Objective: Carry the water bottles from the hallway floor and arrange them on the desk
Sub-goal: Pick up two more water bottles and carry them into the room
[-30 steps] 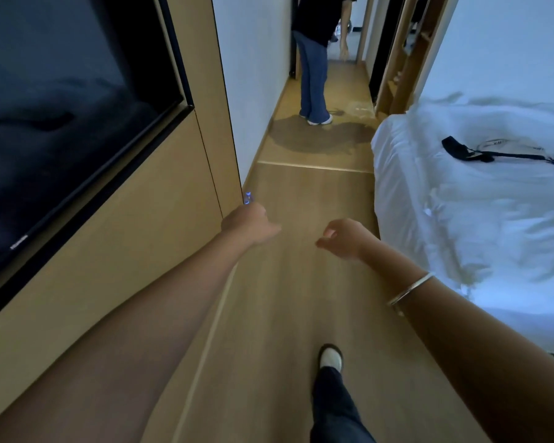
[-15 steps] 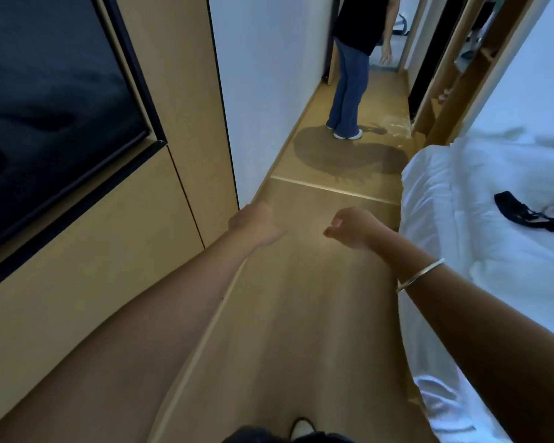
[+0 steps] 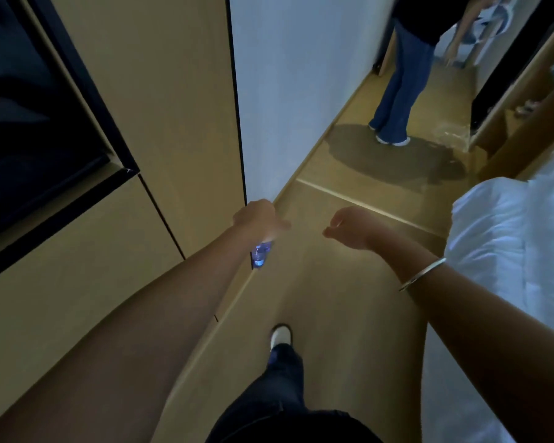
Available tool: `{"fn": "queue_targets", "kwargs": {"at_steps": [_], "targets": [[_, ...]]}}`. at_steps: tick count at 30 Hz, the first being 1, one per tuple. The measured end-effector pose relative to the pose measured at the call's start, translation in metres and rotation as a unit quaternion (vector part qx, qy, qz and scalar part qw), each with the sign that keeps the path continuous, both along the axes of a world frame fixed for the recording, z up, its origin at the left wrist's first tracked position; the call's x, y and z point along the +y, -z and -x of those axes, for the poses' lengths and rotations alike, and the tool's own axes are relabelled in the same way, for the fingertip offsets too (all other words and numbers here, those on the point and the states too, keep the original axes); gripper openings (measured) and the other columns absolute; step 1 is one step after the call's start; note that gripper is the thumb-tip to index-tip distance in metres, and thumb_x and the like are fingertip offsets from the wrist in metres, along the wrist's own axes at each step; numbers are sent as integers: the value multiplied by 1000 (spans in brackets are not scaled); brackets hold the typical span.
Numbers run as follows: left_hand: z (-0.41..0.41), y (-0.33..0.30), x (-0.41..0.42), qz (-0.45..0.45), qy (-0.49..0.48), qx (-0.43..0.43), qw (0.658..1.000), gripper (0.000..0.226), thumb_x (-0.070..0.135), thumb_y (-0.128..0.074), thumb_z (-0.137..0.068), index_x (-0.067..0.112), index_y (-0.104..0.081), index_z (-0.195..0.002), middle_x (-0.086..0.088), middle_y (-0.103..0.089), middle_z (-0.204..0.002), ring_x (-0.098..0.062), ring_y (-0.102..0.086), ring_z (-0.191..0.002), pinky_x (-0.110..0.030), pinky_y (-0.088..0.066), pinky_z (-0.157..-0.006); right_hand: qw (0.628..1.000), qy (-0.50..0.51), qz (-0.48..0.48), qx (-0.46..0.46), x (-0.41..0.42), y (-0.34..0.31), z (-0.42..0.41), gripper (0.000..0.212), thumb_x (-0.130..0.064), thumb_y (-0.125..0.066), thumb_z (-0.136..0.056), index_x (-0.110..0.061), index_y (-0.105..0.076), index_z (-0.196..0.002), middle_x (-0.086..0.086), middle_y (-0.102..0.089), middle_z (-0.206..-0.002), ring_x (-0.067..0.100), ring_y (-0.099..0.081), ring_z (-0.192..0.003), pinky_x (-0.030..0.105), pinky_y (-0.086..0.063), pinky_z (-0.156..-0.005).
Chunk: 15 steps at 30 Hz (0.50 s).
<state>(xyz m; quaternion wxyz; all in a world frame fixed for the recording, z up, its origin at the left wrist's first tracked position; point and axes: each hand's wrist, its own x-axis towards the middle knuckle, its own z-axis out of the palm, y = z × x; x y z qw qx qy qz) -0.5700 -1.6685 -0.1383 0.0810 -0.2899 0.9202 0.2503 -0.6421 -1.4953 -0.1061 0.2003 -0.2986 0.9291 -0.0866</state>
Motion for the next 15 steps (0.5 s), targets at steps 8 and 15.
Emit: {"fn": "queue_targets", "kwargs": {"at_steps": [8,15], "targets": [[161,-2,-77,-11,-26,-10,1000,30,43,-56,-75,14,-53,-68,0,-57,-67,-19,-55,-61,-25,-40,-57,999,-33,7,-28,-89,-11,158,43,-32,-49,-93,0,-59,-120,16,-52,-130,29,-49,-119,33,-39,-94],[231,12,-120,-23,-71,-33,997,32,45,-57,-75,15,-62,-82,2,-63,-82,-17,-59,-71,-24,-39,-53,992,-42,55,-103,-141,11,257,16,-21,-57,-88,-7,-61,-83,5,-55,-84,17,-52,-77,24,-35,-64]]}}
